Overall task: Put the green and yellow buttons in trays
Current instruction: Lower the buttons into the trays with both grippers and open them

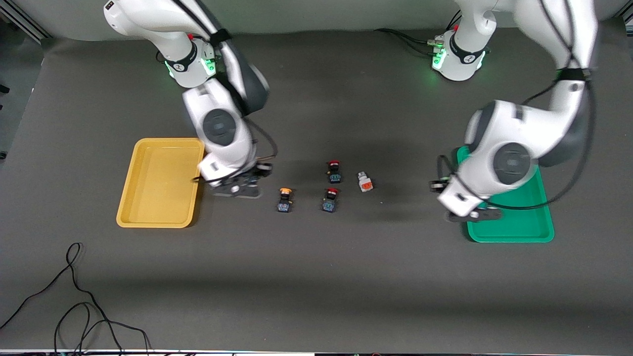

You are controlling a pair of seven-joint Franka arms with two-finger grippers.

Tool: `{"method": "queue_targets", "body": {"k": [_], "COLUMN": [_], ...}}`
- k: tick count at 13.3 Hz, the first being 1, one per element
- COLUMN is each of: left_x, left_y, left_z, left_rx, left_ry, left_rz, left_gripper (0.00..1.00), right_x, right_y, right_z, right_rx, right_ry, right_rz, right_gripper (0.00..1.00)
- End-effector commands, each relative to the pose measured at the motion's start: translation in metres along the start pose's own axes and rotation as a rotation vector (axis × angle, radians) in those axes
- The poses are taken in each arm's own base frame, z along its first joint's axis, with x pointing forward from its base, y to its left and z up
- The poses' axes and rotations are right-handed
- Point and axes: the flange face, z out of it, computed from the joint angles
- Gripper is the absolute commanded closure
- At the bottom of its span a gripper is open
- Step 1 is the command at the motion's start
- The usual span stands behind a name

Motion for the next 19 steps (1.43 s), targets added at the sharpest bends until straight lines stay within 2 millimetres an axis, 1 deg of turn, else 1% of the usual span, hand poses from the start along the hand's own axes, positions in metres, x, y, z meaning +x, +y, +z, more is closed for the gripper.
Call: {"method": "queue_targets", "body": {"k": [1,2,3,4,5,6,7,8,9,10,11,12,13,14,15,16,17,18,19], "left_x": [0.008,0.01,0.014,0.014,0.014,0.011,0.007,0.001,-0.007,-0.014,-0.023,-0.027,-0.031,-0.035,-0.036,-0.036,-0.037,-0.037,-0.037], "left_y": [-0.063,-0.084,-0.109,-0.121,-0.141,-0.158,-0.174,-0.192,-0.205,-0.209,-0.213,-0.213,-0.222,-0.238,-0.244,-0.247,-0.251,-0.25,-0.251], "left_z": [0.012,0.019,0.025,0.032,0.045,0.065,0.085,0.104,0.121,0.136,0.149,0.158,0.166,0.175,0.182,0.184,0.185,0.185,0.185], "left_rx": [0.015,0.032,0.028,0.024,0.016,0.008,0.003,-0.002,-0.005,-0.007,-0.009,-0.007,-0.002,-0.002,0.0,0.0,-0.002,-0.002,-0.002], "left_ry": [-0.023,-0.025,-0.028,-0.023,-0.013,0.012,0.044,0.064,0.078,0.09,0.106,0.129,0.153,0.17,0.181,0.181,0.178,0.18,0.179], "left_rz": [0.086,0.107,0.122,0.157,0.176,0.195,0.221,0.235,0.249,0.253,0.245,0.253,0.281,0.283,0.294,0.299,0.293,0.295,0.296], "left_gripper": [1.0,1.0,1.0,1.0,1.0,1.0,1.0,1.0,1.0,1.0,1.0,1.0,1.0,1.0,1.0,1.0,1.0,0.61,0.01], "right_x": [0.015,0.023,0.029,0.035,0.035,0.03,0.023,0.015,0.009,0.009,0.01,0.009,0.009,0.008,0.007,0.007,0.007,0.008,0.009], "right_y": [0.1,0.142,0.183,0.218,0.246,0.267,0.28,0.288,0.301,0.31,0.319,0.324,0.331,0.344,0.353,0.353,0.353,0.353,0.353], "right_z": [-0.005,-0.002,0.005,0.013,0.027,0.05,0.075,0.098,0.119,0.14,0.155,0.164,0.172,0.182,0.188,0.194,0.194,0.194,0.193], "right_rx": [0.013,0.041,0.051,0.042,0.038,0.038,0.036,0.046,0.073,0.085,0.098,0.107,0.097,0.09,0.103,0.113,0.119,0.121,0.122], "right_ry": [-0.023,-0.035,-0.045,-0.05,-0.054,-0.051,-0.03,-0.001,0.016,0.007,-0.005,-0.013,-0.008,-0.014,-0.013,-0.015,-0.012,-0.014,-0.016], "right_rz": [-0.156,-0.193,-0.225,-0.252,-0.256,-0.249,-0.245,-0.253,-0.254,-0.264,-0.262,-0.261,-0.255,-0.248,-0.243,-0.241,-0.236,-0.234,-0.23], "right_gripper": [0.77,0.77,0.77,0.77,0.77,0.77,0.77,0.77,0.77,0.77,0.77,0.77,0.77,0.77,0.77,0.77,0.76,0.46,0.14]}}
